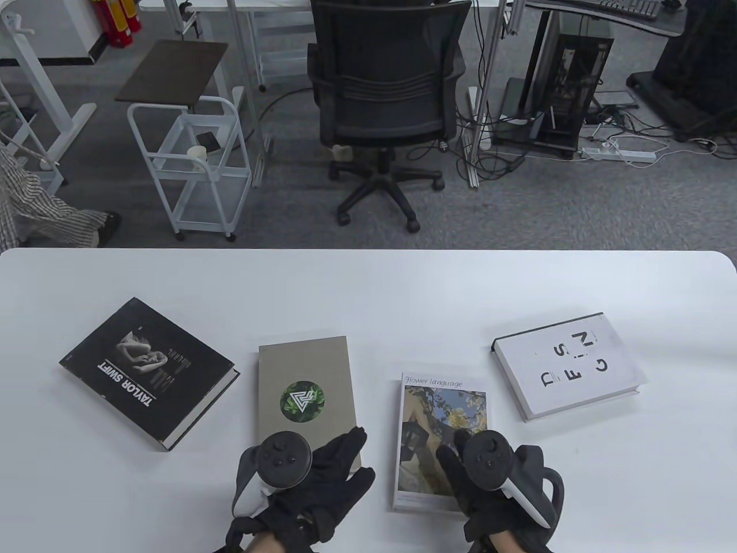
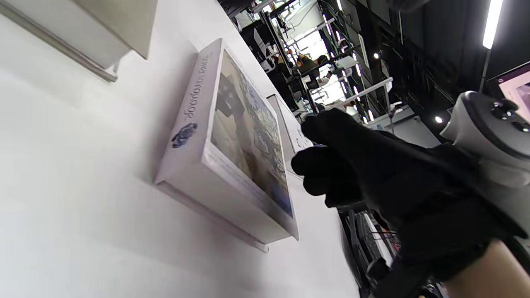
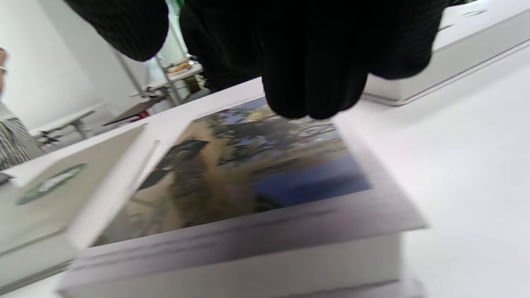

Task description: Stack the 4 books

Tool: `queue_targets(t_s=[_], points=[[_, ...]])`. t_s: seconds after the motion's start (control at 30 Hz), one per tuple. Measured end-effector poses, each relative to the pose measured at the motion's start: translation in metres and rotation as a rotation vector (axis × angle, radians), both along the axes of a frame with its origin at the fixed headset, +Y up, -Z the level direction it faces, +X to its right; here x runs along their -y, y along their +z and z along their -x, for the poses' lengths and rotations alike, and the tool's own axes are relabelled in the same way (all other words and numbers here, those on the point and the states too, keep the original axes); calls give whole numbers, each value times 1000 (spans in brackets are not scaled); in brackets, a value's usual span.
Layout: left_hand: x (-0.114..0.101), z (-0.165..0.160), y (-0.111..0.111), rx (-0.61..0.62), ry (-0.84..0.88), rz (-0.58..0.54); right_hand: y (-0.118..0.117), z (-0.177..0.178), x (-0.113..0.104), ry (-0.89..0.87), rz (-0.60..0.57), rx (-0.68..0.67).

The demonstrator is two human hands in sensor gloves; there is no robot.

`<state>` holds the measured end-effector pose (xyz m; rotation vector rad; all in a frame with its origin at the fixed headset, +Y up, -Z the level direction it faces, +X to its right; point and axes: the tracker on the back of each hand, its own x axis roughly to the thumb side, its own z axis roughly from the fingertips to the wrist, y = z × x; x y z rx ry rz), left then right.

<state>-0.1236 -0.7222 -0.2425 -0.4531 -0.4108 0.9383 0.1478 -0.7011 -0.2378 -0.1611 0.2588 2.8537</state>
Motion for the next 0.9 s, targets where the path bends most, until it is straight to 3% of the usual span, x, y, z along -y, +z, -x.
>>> queue_targets(t_s=[0.1, 0.33, 0.57, 0.9], points=[[3, -13, -2, -11, -184, -58, 2, -6, 4, 113, 16, 70], [32, -35, -2, 6, -405, 4, 0, -15, 28, 207, 138, 134], [49, -46, -3, 107, -433, 45, -3, -15, 41, 207, 187, 135], [59, -63, -9, 87, -430, 148, -3, -15, 41, 171, 205, 148]])
